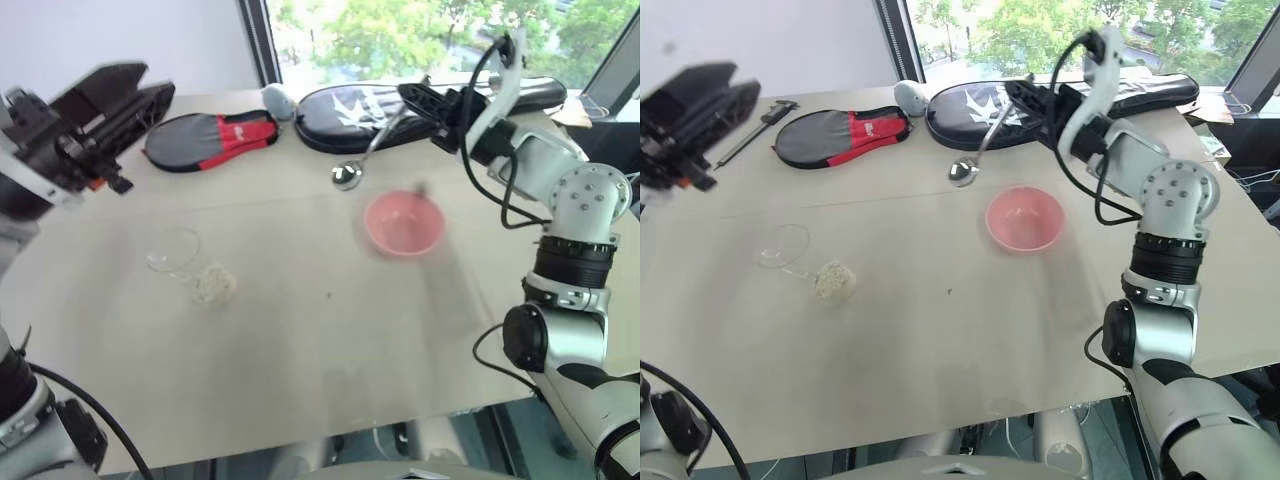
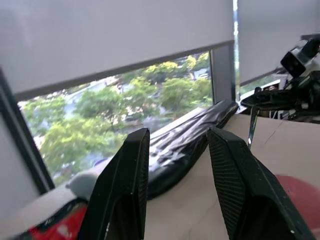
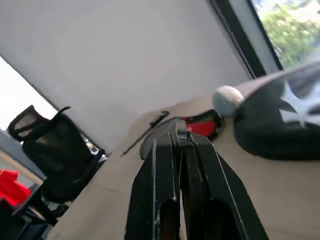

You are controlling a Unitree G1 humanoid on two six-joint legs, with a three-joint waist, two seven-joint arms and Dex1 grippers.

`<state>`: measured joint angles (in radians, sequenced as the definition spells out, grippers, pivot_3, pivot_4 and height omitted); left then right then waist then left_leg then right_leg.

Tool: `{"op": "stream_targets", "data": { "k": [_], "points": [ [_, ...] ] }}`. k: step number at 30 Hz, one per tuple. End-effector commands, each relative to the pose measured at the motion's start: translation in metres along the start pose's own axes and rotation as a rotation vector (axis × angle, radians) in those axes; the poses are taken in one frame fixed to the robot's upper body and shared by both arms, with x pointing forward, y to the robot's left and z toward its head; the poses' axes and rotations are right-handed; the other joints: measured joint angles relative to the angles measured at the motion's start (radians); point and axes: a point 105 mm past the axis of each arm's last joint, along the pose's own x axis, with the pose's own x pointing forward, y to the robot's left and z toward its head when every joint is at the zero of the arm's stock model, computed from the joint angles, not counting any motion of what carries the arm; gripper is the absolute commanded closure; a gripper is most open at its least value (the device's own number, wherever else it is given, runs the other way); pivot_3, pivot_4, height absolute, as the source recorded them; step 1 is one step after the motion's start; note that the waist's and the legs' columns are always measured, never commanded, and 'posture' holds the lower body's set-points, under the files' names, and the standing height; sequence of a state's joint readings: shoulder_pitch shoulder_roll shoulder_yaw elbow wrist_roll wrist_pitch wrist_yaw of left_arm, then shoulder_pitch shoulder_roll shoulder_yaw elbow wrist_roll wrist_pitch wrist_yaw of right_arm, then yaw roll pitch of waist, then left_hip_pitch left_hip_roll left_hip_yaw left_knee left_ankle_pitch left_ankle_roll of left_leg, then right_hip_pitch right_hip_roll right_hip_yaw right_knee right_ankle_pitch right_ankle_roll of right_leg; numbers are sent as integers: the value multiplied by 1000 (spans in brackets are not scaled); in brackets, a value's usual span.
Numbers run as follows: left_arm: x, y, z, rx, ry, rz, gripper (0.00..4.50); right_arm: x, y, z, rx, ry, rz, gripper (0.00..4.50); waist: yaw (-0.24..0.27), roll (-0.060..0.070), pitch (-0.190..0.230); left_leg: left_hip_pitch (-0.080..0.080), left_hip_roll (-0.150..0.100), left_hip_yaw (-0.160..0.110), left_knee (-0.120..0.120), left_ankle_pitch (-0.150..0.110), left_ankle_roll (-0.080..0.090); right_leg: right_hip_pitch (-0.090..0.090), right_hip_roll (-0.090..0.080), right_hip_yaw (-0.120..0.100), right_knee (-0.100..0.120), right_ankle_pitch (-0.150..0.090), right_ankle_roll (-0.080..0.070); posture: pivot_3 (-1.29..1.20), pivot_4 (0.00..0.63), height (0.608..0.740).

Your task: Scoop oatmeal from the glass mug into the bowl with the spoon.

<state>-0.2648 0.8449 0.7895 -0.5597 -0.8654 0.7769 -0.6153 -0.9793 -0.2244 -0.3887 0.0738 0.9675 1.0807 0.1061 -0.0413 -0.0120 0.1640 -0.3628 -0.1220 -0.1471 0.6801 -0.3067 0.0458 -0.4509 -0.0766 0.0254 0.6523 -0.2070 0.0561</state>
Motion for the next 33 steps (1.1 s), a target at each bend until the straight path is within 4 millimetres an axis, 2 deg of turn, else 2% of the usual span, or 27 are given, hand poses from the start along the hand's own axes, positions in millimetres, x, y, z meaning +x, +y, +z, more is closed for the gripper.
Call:
{"op": "stream_targets", "data": {
  "k": [1, 4, 8, 9, 12, 16, 21, 24, 28, 33],
  "points": [
    [-30, 6, 5, 144, 6, 171, 2623, -11, -11, 15, 21, -47, -59, 4500, 2, 0, 0, 0, 0, 0, 0, 0, 0, 0, 0, 1, 0, 0, 0, 0, 150, 740],
    [-68, 12, -13, 149, 56, 333, 2623, -15, -27, 15, 21, -41, -124, 4500, 2, 2, 1, 1, 1, 3, -1, 0, 0, 0, 1, 3, 0, 0, 0, 0, 150, 740],
    [-106, 8, -45, 143, 157, 443, 2623, -13, -34, 17, 15, -39, -146, 4500, 3, 3, 1, 1, 4, 5, -1, 0, 0, 0, 4, 4, -1, 1, -2, 0, 150, 740],
    [-111, 6, -51, 141, 176, 453, 2623, -13, -35, 18, 17, -40, -147, 4500, 4, 3, 1, 2, 4, 5, -1, 0, 0, 0, 4, 4, -1, 2, -2, 0, 150, 740],
    [-133, 2, -86, 107, 259, 474, 2623, -9, -31, 24, 13, -52, -132, 4500, 10, 4, 0, 2, 4, 5, -1, 0, 0, 1, 4, 4, -2, 3, -4, 0, 150, 740],
    [-145, 6, -119, 91, 307, 497, 2623, -9, -28, 28, 25, -65, -126, 4500, 25, 5, 0, 2, 5, 5, -1, 0, 0, 1, 4, 3, -3, 4, -6, 0, 150, 740],
    [-147, 20, -143, 97, 310, 514, 2623, -7, -24, 29, 49, -84, -120, 4500, 29, 5, 0, 1, 7, 3, -1, 0, 0, 2, 6, 1, -5, 6, -8, 0, 150, 740],
    [-135, 29, -154, 102, 288, 479, 2623, -6, -18, 31, 70, -101, -105, 4500, 29, 5, 0, 1, 7, 3, -1, 0, -1, 1, 6, 0, -5, 6, -7, 0, 150, 740],
    [-114, 28, -167, 76, 261, 399, 2623, -10, -18, 32, 72, -117, -119, 4500, 28, 5, 0, 1, 7, 3, -1, 0, -1, 1, 6, 1, -5, 6, -7, 0, 150, 740],
    [-105, 26, -175, 46, 266, 335, 2623, -14, -17, 37, 66, -133, -129, 4500, 21, 5, 0, 0, 7, 4, -2, 0, -1, 0, 6, 1, -8, 7, -6, 0, 150, 740]
  ]
}}
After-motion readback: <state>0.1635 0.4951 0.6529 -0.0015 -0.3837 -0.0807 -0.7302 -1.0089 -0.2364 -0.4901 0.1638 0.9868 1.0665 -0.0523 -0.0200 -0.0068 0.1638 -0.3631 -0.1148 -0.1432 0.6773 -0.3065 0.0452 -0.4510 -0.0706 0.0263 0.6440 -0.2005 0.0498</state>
